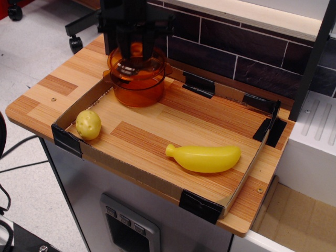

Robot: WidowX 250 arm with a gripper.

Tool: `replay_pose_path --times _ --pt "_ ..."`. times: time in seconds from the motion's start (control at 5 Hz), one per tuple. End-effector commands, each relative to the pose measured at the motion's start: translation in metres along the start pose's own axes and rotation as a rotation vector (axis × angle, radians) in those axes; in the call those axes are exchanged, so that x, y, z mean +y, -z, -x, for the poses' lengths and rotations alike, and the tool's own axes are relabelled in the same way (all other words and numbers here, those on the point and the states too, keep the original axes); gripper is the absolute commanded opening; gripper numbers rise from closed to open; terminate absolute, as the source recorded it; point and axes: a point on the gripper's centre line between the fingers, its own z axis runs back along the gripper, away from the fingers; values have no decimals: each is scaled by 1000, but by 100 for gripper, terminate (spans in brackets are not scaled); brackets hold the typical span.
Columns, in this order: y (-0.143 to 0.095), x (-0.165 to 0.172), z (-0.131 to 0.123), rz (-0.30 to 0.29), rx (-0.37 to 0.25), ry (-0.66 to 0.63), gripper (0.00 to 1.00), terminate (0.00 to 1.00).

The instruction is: Take lid off pot

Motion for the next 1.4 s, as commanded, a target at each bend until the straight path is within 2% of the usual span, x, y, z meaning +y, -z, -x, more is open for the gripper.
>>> replay_pose_path --times 0.0,0.2,0.4,0.6,1.0,1.2 --pt "-41 -23 6 45 -55 -2 0 0" --pt "-38 -43 24 65 -11 31 0 0" --pt "-27 -64 38 56 25 41 0 0" --pt "-12 -79 53 40 28 83 0 0" --pt "22 -80 59 11 12 102 0 0" --pt "26 -82 57 2 47 95 100 0"
